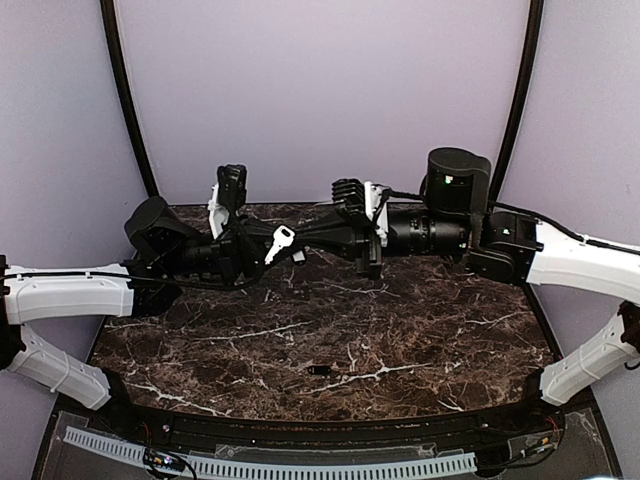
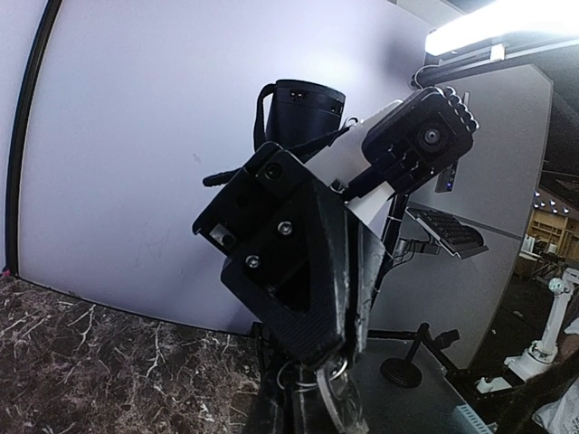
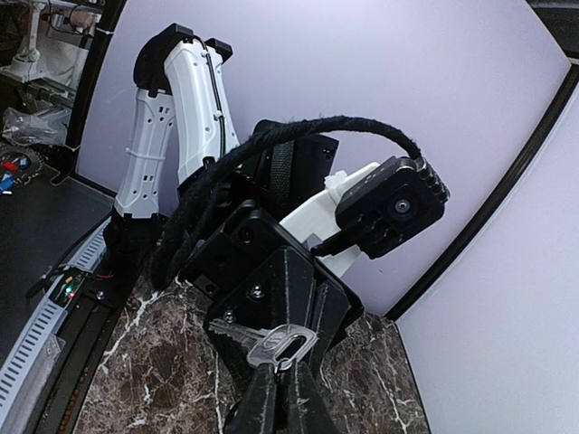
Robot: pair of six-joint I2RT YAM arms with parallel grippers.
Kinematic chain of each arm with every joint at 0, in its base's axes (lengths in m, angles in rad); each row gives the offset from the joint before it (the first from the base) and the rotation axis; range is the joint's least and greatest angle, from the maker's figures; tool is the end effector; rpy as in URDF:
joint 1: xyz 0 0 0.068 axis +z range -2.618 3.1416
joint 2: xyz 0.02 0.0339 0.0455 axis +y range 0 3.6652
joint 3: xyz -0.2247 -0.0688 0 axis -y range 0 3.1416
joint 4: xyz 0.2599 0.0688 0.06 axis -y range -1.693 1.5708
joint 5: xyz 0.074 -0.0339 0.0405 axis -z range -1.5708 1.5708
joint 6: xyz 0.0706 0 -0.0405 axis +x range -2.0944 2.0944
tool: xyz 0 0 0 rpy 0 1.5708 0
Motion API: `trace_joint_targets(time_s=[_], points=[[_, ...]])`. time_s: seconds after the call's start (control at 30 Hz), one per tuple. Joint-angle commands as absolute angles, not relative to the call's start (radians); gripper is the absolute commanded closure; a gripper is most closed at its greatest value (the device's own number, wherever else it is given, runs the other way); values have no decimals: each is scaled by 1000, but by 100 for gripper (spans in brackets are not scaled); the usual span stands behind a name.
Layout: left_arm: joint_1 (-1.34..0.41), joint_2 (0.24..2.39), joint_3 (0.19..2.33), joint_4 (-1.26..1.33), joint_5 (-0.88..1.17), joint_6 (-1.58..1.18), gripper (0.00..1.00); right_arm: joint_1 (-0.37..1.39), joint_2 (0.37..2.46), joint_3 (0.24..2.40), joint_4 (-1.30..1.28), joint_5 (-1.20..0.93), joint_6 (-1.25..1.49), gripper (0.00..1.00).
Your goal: Remove the keys from the keyring
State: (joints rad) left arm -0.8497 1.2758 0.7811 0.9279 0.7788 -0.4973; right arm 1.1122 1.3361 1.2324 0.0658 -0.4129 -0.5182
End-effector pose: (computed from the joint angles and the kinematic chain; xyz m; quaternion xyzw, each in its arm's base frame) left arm 0.1771 -0.2766 0.3101 0.4023 0.4345 -0.6460 0.4817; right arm 0.1388 0.3452 0.3596 -0.6107 0.3800 0.3399 0.6059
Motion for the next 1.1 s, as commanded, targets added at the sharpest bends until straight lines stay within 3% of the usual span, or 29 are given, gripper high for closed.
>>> trace_joint_targets(time_s=[0.0, 0.3, 0.53, 0.87, 0.9, 1.0, 1.07], points=[[-848, 1273, 813, 931, 796, -479, 100, 1120, 1351, 1268, 77, -394, -516, 98], [-848, 1278, 776, 967, 785, -491, 100, 1120, 1344, 1211, 154, -359, -462, 100], [-848, 1294, 706, 1006, 771, -498, 66, 1102, 1333, 1095, 304, -367, -307, 100], [-848, 1275, 629, 1012, 750, -470, 43, 1058, 1314, 1037, 368, -398, -200, 100], [-849, 1271, 625, 1012, 748, -467, 44, 1053, 1312, 1034, 373, -402, -193, 100], [-848, 1271, 618, 1012, 738, -455, 68, 1046, 1313, 1029, 380, -414, -178, 100], [-848, 1276, 616, 1025, 744, -455, 76, 1043, 1315, 1028, 383, -425, -170, 100]])
